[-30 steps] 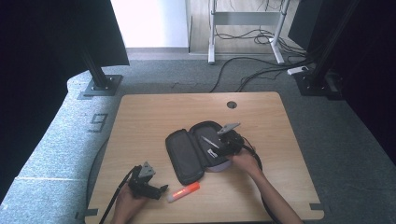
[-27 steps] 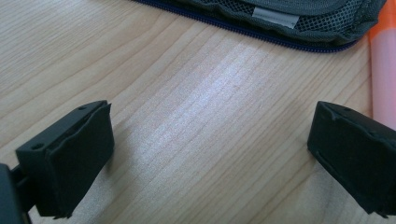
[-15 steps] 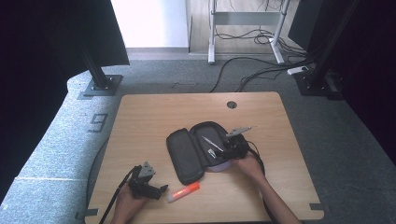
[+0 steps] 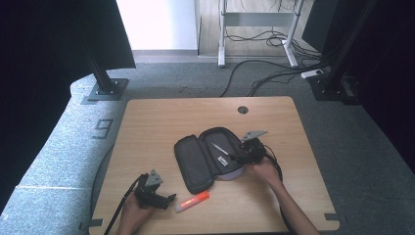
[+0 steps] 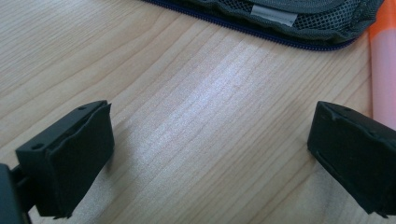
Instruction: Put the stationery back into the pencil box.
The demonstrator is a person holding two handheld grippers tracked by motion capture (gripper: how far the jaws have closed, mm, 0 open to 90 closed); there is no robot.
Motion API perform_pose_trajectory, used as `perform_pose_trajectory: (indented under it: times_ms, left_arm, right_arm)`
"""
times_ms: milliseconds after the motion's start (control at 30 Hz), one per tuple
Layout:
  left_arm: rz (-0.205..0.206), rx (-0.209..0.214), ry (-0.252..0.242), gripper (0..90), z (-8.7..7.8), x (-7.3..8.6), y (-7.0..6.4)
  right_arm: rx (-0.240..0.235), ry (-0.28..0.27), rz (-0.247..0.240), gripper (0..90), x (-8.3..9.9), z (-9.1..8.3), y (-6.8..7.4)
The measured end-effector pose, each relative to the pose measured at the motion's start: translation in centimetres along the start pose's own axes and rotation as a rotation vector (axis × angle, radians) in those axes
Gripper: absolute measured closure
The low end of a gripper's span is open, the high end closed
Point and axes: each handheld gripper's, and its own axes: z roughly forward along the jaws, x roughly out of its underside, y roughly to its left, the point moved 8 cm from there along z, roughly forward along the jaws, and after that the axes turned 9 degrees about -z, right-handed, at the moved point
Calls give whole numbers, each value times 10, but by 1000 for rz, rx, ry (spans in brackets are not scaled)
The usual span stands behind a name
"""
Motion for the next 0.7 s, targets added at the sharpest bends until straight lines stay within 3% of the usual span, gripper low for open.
perform_pose_trajectory:
  times_ms: [267,700]
  left_arm:
    - [0,0,0,3,0,0,0]
    - [0,0,1,3,0,0,0]
  right_arm:
    - [50,0,-5,325,3,-19,-14]
    - [112,10,9,300,23,-42,-32]
